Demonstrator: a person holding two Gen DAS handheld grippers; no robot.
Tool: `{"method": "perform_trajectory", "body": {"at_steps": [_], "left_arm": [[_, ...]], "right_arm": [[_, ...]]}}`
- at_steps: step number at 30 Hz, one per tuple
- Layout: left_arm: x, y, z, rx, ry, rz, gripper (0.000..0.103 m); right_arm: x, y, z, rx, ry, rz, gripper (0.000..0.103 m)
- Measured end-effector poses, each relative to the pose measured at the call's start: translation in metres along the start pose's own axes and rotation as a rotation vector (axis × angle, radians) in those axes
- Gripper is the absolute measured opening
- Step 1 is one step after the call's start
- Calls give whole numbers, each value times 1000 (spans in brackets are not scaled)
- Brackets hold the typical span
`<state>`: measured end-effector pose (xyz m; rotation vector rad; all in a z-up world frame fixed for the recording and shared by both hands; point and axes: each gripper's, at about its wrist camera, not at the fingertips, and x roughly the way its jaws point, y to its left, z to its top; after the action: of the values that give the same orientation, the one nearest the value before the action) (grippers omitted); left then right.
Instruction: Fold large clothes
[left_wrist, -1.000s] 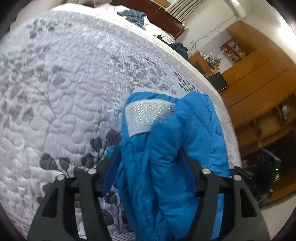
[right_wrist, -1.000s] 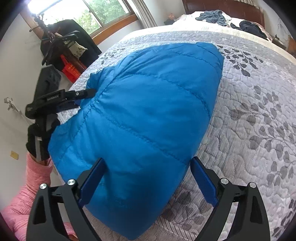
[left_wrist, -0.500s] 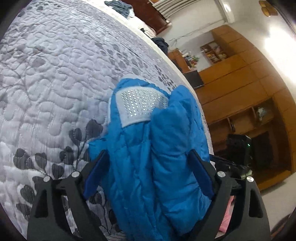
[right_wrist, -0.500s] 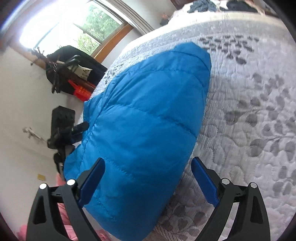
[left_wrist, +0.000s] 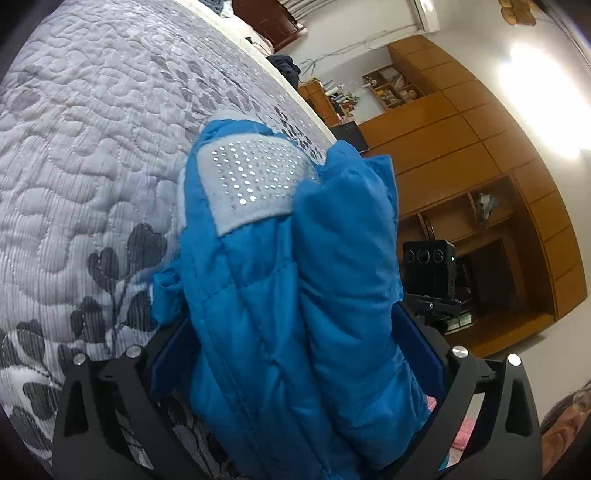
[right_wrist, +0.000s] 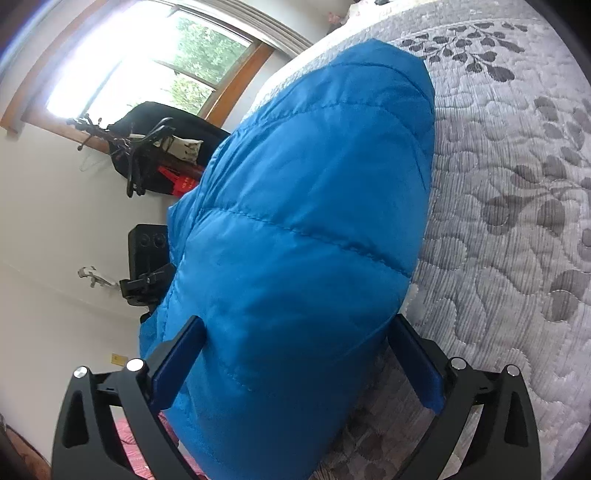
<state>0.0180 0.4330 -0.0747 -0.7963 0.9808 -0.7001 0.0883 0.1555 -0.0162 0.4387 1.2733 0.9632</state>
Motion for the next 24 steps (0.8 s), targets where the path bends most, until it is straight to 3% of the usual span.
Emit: {"method": "perform_trajectory", "body": {"at_steps": [15, 24], "left_arm": [[30, -1, 15, 36, 25, -27, 100], [9, 5, 13, 64, 44, -1, 100]], "right_arm": [[24, -5, 2, 37, 24, 45, 100], [21, -10, 1, 31, 35, 53, 100]]}}
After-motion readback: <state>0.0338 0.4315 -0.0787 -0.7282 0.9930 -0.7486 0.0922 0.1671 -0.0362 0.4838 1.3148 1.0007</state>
